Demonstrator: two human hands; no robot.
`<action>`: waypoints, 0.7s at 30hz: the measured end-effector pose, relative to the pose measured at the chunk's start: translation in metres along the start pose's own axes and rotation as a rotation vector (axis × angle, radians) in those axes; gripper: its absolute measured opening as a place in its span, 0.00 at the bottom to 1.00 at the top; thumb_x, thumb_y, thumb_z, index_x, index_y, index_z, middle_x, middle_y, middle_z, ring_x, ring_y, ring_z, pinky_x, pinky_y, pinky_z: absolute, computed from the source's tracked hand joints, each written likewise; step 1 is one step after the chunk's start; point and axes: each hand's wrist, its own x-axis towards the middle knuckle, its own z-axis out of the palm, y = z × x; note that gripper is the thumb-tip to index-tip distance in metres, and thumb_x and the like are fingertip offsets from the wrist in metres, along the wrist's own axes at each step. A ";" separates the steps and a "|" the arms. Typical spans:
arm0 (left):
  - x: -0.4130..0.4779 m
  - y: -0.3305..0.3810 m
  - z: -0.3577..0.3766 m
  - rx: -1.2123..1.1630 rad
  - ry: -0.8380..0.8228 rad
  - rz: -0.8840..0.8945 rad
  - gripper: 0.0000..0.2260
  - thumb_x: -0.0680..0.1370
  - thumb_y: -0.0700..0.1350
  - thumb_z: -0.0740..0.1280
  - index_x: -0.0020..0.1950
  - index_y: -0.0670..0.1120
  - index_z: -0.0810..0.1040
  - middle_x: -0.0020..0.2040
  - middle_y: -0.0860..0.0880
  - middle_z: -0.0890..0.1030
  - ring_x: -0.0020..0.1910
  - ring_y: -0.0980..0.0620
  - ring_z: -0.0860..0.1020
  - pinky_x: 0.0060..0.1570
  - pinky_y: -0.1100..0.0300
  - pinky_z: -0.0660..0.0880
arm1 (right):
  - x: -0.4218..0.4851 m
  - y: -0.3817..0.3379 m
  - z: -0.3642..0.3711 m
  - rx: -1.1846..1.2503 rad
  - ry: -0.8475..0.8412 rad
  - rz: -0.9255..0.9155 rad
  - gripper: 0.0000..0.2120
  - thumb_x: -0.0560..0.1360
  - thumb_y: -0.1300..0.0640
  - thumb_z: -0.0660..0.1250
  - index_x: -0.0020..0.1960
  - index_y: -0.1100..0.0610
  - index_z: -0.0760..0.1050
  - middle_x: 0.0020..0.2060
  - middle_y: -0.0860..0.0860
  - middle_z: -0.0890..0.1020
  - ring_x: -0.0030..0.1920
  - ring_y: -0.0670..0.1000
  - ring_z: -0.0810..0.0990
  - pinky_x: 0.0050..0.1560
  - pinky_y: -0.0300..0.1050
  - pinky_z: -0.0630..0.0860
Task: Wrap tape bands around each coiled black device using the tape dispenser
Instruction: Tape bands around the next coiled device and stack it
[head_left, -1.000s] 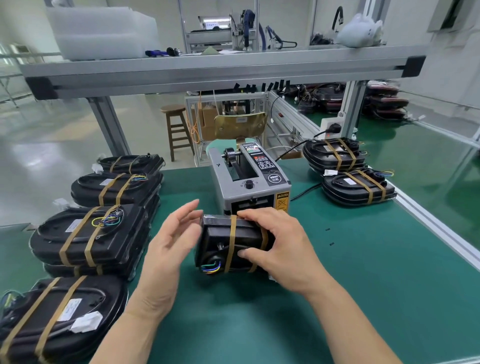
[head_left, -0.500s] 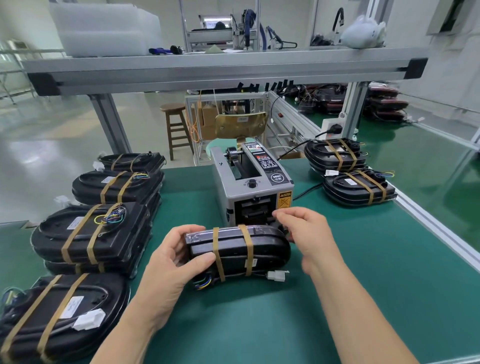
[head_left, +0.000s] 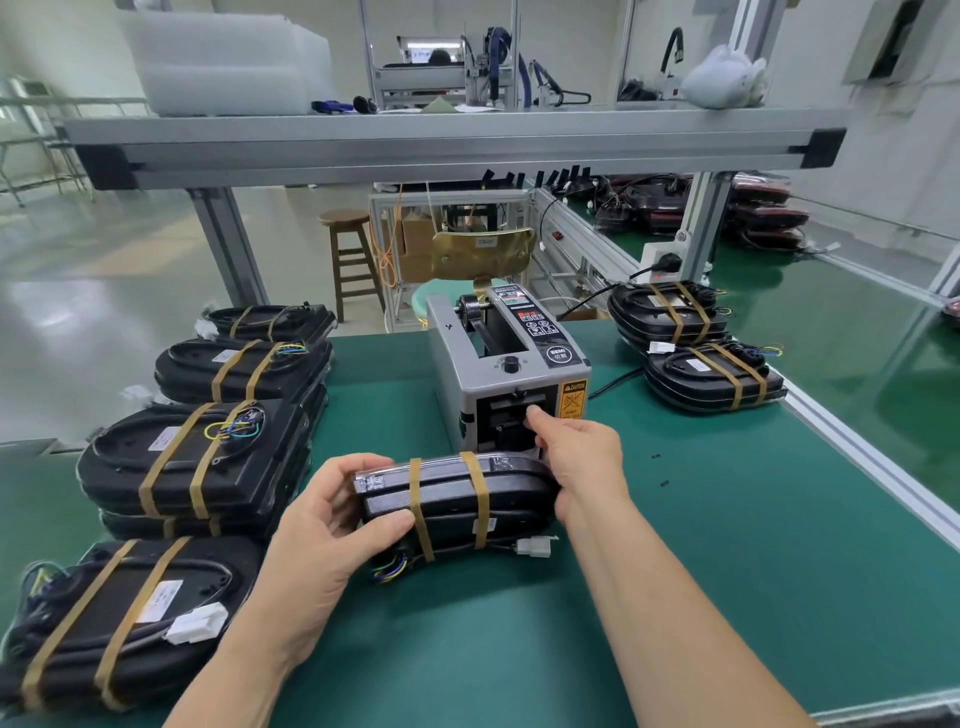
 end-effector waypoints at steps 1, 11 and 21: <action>-0.001 0.000 -0.001 0.002 0.004 0.002 0.18 0.63 0.42 0.76 0.52 0.54 0.81 0.52 0.48 0.85 0.50 0.55 0.82 0.48 0.69 0.77 | -0.001 0.000 0.001 0.003 0.012 0.001 0.10 0.72 0.55 0.77 0.48 0.61 0.83 0.37 0.51 0.82 0.44 0.53 0.79 0.58 0.52 0.79; -0.010 -0.005 0.000 -0.022 0.028 0.027 0.20 0.68 0.35 0.73 0.58 0.48 0.78 0.54 0.48 0.84 0.53 0.55 0.82 0.49 0.70 0.76 | 0.000 -0.008 0.011 -0.021 0.134 -0.011 0.06 0.71 0.61 0.74 0.39 0.55 0.78 0.44 0.54 0.83 0.42 0.52 0.79 0.42 0.43 0.76; -0.017 -0.005 0.019 -0.092 0.077 0.098 0.23 0.72 0.28 0.70 0.58 0.54 0.80 0.55 0.48 0.84 0.55 0.53 0.81 0.52 0.67 0.76 | -0.050 -0.010 0.001 0.117 0.084 -0.164 0.07 0.71 0.56 0.74 0.35 0.57 0.80 0.44 0.47 0.83 0.50 0.51 0.81 0.57 0.49 0.77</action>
